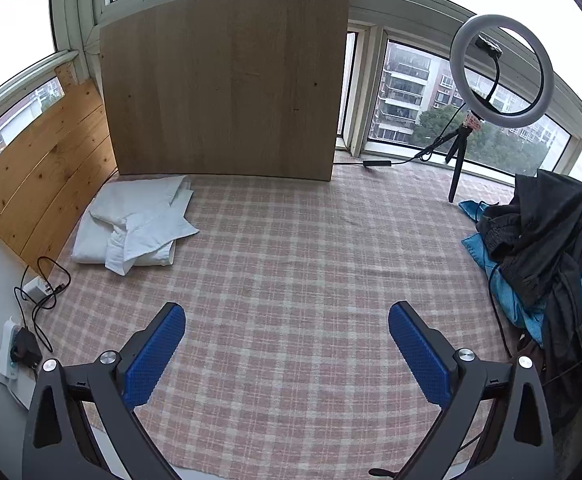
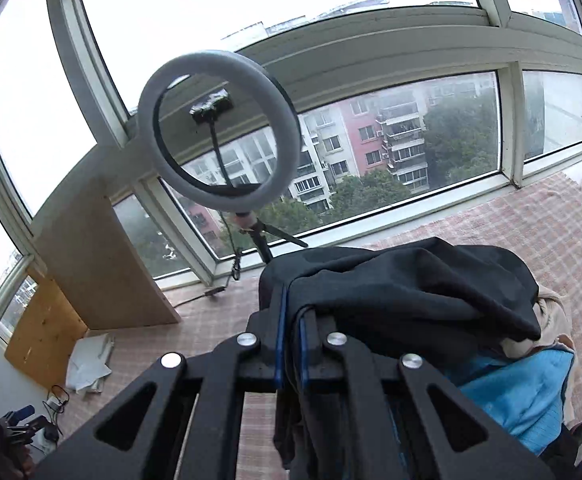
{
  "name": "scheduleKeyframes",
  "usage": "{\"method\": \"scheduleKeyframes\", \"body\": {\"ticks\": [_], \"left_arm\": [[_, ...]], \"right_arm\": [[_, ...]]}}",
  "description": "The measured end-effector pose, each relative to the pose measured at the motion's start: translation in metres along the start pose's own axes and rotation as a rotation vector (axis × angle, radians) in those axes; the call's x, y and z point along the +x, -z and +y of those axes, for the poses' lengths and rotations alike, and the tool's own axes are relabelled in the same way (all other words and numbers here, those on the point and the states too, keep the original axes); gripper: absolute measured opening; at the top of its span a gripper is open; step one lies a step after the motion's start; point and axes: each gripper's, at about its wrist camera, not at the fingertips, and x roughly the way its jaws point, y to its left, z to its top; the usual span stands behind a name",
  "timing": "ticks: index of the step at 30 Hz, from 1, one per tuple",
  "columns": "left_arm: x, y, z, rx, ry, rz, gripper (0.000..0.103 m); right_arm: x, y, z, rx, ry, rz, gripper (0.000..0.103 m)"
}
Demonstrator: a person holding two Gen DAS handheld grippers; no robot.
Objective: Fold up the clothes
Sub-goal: 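Grasp the dark grey trousers with the right gripper and pull them out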
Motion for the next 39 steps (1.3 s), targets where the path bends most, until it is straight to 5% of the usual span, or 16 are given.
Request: {"method": "scheduleKeyframes", "body": {"ticks": [8, 11, 14, 16, 17, 19, 29, 34, 39], "left_arm": [[-0.013, -0.011, 0.043, -0.017, 0.029, -0.067, 0.102], [-0.021, -0.007, 0.073, -0.047, 0.009, -0.085, 0.102], [-0.027, 0.001, 0.103, -0.083, -0.010, -0.087, 0.102], [-0.027, 0.008, 0.119, -0.098, -0.024, -0.076, 0.102], [-0.026, 0.011, 0.126, -0.099, -0.034, -0.069, 0.102], [-0.021, 0.018, 0.136, -0.094, -0.056, -0.052, 0.102], [0.059, 0.048, 0.170, -0.050, -0.078, 0.126, 0.102], [0.116, 0.050, 0.177, 0.032, -0.086, 0.179, 0.102], [0.182, 0.044, 0.168, 0.059, 0.016, 0.283, 0.102]], "right_arm": [[-0.013, 0.001, 0.214, -0.290, -0.298, -0.022, 0.006], [-0.023, 0.005, 0.278, -0.317, -0.470, 0.020, 0.006], [-0.005, 0.019, 0.319, -0.346, -0.516, 0.075, 0.007], [0.027, 0.040, 0.339, -0.401, -0.461, 0.196, 0.037], [0.044, 0.058, 0.332, -0.405, -0.395, 0.262, 0.058], [0.077, 0.095, 0.319, -0.409, -0.263, 0.392, 0.058], [0.117, 0.294, 0.228, -0.433, -0.104, 0.723, 0.058], [0.126, 0.316, 0.189, -0.397, 0.039, 0.733, 0.058], [0.135, 0.322, 0.156, -0.311, 0.095, 0.761, 0.067]]}}
